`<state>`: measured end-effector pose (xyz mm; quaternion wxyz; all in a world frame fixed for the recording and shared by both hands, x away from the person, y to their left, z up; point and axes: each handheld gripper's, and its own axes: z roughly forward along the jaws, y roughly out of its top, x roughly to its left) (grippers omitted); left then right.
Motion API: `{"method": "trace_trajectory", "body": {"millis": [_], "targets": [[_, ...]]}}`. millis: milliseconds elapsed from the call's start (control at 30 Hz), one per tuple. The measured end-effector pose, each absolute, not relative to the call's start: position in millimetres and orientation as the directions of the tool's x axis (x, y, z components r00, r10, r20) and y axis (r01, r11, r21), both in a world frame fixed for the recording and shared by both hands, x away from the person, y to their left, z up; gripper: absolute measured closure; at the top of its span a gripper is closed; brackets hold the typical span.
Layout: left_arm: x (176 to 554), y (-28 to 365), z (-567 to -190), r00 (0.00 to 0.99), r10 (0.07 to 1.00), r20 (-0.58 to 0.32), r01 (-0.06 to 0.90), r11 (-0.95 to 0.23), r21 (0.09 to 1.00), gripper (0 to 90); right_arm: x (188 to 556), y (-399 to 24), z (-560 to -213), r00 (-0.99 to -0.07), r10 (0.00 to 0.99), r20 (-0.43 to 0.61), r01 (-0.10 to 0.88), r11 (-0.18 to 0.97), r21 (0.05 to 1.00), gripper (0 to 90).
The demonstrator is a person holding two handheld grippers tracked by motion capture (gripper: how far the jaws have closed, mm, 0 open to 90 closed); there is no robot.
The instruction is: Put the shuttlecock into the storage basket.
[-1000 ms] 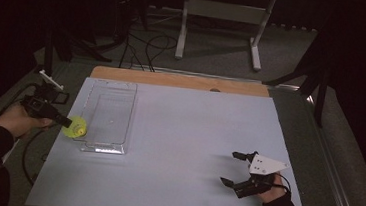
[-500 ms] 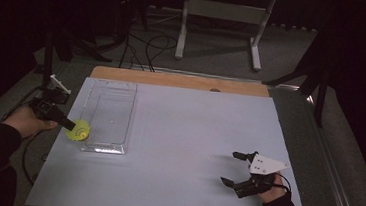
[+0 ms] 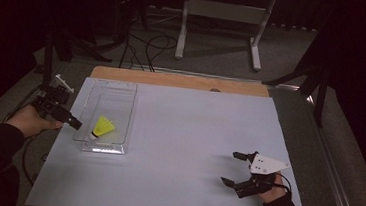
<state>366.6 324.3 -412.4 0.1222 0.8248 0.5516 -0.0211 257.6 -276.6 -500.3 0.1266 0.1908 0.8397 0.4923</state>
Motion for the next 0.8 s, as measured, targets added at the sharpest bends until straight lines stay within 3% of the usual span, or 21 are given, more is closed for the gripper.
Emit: {"method": "trace_trajectory", "body": {"millis": [67,233,467,800], "targets": [[366,322,-411,0.41,0.889,-0.204,0.908,-0.376,0.188,7.7,258,-277,-500,-0.896,0.443,-0.024,0.194,0.44,0.877,8.3],[363,311,-404,0.466,0.87,-0.161,0.872,-0.421,0.251,0.6,258,-277,-500,-0.896,0.444,-0.026,0.193,0.44,0.877,8.3],[356,290,-395,0.561,0.823,-0.092,0.778,-0.486,0.398,0.0,258,-277,-500,-0.895,0.445,-0.029,0.19,0.44,0.878,8.3],[353,263,-392,0.666,0.739,-0.098,0.663,-0.527,0.531,0.0,259,-278,-503,-0.889,0.457,0.002,0.23,0.445,0.866,8.3]]}}
